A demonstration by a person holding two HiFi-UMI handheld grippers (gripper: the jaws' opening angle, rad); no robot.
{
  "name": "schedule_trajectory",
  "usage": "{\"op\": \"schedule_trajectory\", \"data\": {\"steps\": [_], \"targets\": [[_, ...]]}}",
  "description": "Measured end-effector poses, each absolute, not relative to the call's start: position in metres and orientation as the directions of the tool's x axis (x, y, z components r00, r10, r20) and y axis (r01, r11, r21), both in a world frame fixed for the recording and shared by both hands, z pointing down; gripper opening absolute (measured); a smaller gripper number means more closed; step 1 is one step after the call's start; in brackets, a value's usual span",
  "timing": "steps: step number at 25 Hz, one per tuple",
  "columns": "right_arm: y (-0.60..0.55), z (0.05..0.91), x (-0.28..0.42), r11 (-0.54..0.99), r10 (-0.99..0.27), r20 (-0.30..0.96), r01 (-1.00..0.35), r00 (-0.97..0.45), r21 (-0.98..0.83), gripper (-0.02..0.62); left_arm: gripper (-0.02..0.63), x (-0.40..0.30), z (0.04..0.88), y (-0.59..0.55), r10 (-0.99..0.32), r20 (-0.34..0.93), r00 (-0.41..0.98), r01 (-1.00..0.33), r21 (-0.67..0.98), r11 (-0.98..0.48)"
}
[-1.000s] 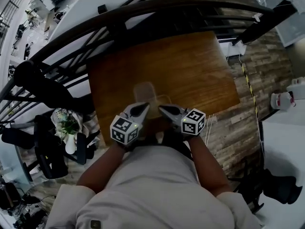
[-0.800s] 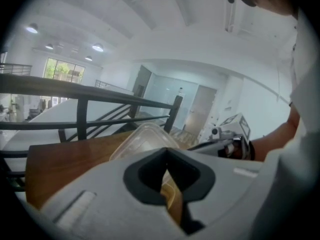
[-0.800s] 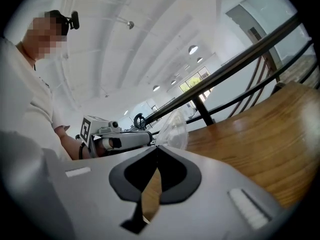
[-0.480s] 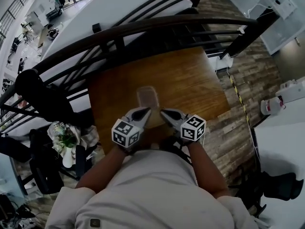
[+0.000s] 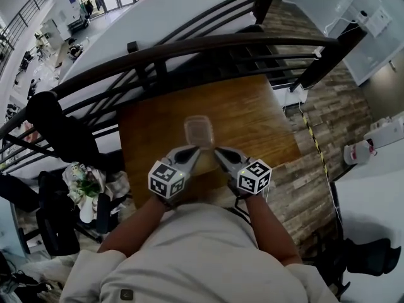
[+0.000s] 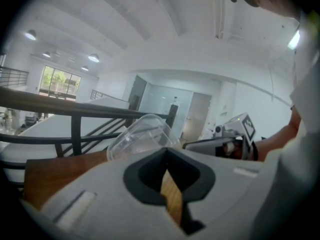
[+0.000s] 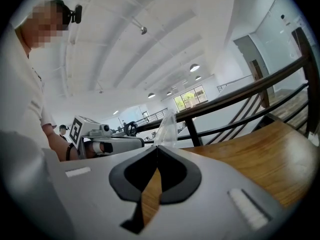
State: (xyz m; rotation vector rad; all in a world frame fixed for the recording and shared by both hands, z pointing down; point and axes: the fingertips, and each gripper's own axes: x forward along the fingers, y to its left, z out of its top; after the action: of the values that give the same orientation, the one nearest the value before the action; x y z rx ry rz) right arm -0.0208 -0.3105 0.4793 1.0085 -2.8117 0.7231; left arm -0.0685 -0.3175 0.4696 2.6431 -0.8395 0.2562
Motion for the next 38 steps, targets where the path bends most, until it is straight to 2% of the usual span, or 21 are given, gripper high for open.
{"op": "schedule_trajectory", "data": {"steps": [6,25,38], "targets": [[-0.300,0.472,0.006,0.675,-0.610,0.225,-0.647,-0.760,-0.355,0.006,0.003,-0.043,0.462,-0.303,-0.565,0.284,0.775,-0.629,0.258,-0.734],[-0.173,0.448,0.079,0.757,-0.561,0.198,-0.595,-0.804,-0.270,0.006,0.003,0.020,0.443,-0.171,-0.680,0.271,0.681,-0.731,0.200,-0.653],[-0.090,0.442,0.092,0.793,-0.524,0.181,-0.554,-0.832,-0.253,0.006,0.003,0.028,0.439,-0.084,-0.726,0.250,0.640,-0.768,0.191,-0.612]]}}
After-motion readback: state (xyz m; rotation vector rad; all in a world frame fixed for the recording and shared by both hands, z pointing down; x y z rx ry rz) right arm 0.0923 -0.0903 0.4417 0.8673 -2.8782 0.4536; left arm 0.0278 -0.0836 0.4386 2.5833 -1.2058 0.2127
